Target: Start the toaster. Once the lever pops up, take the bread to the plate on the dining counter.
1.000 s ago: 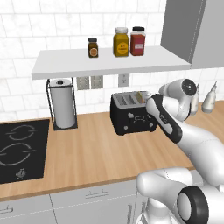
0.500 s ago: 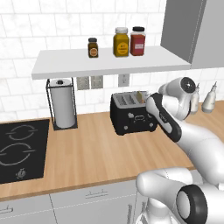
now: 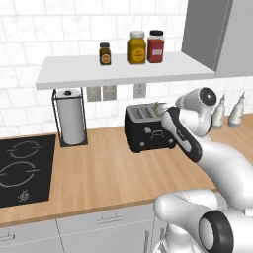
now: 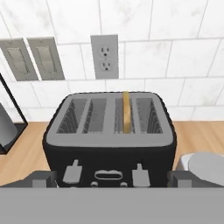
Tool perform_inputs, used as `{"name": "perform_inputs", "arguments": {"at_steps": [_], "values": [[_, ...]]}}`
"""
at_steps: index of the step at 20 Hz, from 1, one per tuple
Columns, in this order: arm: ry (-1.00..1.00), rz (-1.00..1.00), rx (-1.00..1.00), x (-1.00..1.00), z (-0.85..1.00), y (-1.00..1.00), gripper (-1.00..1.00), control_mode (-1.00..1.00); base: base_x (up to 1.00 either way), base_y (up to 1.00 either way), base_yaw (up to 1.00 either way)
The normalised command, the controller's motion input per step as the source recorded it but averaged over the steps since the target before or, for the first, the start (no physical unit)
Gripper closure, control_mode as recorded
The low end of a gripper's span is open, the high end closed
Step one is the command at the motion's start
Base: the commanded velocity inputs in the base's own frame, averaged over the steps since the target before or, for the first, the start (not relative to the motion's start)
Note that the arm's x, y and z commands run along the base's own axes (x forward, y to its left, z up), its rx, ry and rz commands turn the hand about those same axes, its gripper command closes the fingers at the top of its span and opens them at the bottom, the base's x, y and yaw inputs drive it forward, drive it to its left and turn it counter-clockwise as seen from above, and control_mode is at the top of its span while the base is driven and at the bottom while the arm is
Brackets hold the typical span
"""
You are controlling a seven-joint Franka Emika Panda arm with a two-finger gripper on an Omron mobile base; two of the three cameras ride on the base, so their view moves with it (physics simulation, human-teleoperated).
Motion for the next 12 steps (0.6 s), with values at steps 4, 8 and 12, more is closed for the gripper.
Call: {"name": "perform_inputs", "arguments": {"at_steps": [4,8,12], "values": [[0.00,0.00,0.00,0.01,0.00,-0.01,-1.00,-1.00,0.00,0.00,0.00],[0.00,0.01,0.00,0.00,0.00,-0.13,-1.00,-1.00,0.00,0.00,0.00],[0.02,0.00,0.00,0.10,-0.03,-0.10,-1.00,-1.00,0.00,0.00,0.00]]}}
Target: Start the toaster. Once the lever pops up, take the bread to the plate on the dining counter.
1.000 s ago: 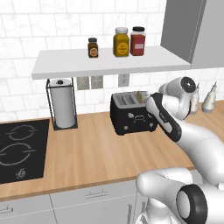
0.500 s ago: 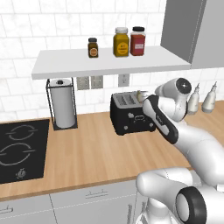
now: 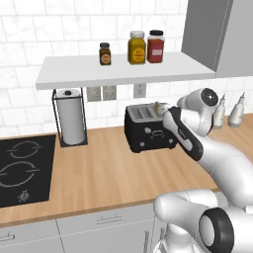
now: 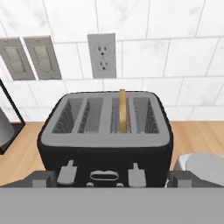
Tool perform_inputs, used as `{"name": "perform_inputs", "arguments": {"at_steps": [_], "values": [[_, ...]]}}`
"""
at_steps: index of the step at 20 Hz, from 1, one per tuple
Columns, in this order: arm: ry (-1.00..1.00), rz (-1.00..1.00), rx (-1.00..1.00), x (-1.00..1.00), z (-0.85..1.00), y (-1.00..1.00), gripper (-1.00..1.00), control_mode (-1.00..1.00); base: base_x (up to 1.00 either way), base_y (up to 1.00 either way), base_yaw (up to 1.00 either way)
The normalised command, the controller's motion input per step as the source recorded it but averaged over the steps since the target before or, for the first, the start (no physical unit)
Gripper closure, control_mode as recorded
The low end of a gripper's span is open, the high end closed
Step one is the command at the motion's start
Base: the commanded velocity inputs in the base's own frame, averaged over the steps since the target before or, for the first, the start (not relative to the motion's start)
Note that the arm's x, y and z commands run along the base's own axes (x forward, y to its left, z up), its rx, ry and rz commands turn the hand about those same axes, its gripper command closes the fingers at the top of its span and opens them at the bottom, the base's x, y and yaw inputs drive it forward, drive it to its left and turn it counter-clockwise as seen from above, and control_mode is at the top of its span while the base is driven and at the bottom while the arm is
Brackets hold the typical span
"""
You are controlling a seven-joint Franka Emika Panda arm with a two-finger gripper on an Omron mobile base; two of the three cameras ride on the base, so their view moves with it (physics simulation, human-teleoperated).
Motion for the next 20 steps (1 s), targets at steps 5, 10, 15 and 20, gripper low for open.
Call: {"name": "perform_inputs", "arguments": {"at_steps": [5,10,15,20], "values": [[0.08,0.00,0.00,0.32,-0.16,-0.02,-1.00,-1.00,0.00,0.00,0.00],[0.07,0.00,0.00,0.32,-0.11,0.00,-1.00,-1.00,0.00,0.00,0.00],[0.02,0.00,0.00,0.27,-0.10,-0.03,-1.00,-1.00,0.00,0.00,0.00],[0.00,0.00,0.00,0.22,-0.22,0.00,-1.00,-1.00,0.00,0.00,0.00]]}}
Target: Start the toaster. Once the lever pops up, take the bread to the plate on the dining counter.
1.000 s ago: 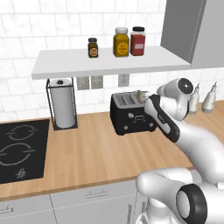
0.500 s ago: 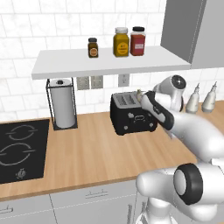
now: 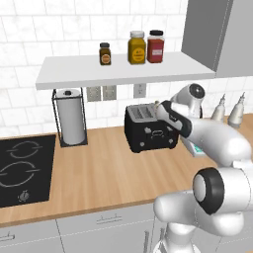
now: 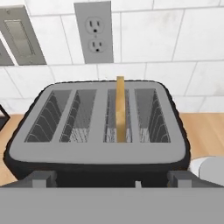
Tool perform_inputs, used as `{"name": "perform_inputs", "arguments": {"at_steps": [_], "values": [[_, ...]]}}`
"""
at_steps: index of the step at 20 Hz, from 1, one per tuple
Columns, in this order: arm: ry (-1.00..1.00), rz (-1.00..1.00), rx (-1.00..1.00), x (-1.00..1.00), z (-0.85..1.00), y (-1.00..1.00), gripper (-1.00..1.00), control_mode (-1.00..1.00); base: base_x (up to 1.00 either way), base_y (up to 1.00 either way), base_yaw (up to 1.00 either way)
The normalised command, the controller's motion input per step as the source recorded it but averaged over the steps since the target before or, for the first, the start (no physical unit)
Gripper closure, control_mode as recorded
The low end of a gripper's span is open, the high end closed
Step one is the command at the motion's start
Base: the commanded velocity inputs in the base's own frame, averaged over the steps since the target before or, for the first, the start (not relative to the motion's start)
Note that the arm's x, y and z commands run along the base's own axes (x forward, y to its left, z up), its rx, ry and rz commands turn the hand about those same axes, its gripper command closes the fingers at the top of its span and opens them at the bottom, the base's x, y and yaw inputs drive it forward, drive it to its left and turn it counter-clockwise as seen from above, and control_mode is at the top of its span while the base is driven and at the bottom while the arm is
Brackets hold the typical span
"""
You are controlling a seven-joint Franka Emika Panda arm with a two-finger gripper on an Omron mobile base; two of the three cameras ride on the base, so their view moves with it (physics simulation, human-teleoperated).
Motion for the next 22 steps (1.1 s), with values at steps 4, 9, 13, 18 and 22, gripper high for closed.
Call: {"name": "perform_inputs", "arguments": {"at_steps": [4,9,13,18,22], "values": [[0.00,0.00,0.00,0.22,-0.16,-0.03,-1.00,-1.00,0.00,0.00,0.00],[0.00,0.00,0.00,0.17,-0.06,-0.02,-1.00,-1.00,0.00,0.00,0.00],[0.00,0.00,0.00,0.20,-0.02,0.00,-1.00,-1.00,0.00,0.00,0.00],[0.00,0.00,0.00,0.31,0.00,0.00,-1.00,-1.00,0.00,0.00,0.00],[0.00,0.00,0.00,0.10,-0.09,0.00,-1.00,-1.00,0.00,0.00,0.00]]}}
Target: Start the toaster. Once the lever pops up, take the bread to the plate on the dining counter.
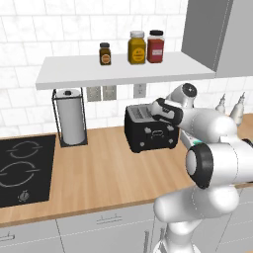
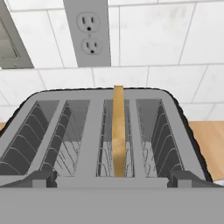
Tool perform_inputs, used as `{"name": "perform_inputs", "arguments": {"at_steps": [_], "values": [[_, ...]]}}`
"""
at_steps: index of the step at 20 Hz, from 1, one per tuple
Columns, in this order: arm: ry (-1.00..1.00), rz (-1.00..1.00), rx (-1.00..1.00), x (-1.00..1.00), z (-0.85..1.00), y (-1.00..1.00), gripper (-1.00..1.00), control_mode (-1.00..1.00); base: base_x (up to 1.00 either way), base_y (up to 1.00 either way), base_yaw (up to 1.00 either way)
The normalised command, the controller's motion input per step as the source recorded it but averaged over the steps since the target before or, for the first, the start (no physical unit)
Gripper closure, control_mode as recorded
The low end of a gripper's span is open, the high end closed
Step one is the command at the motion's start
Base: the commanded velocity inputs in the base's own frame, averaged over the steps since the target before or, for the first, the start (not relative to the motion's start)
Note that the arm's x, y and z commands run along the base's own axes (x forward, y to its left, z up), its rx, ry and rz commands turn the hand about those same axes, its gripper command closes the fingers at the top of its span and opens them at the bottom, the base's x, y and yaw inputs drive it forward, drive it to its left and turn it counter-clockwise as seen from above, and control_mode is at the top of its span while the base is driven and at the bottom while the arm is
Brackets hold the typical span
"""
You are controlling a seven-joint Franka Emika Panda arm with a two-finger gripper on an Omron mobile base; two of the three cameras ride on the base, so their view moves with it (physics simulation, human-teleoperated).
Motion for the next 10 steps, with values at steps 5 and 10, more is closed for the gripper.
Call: {"name": "perform_inputs", "arguments": {"at_steps": [5,10], "values": [[0.01,0.00,0.00,0.08,-0.24,0.00,-1.00,-1.00,0.00,0.00,0.00],[0.00,0.00,0.00,0.15,-0.08,0.00,-1.00,-1.00,0.00,0.00,0.00]]}}
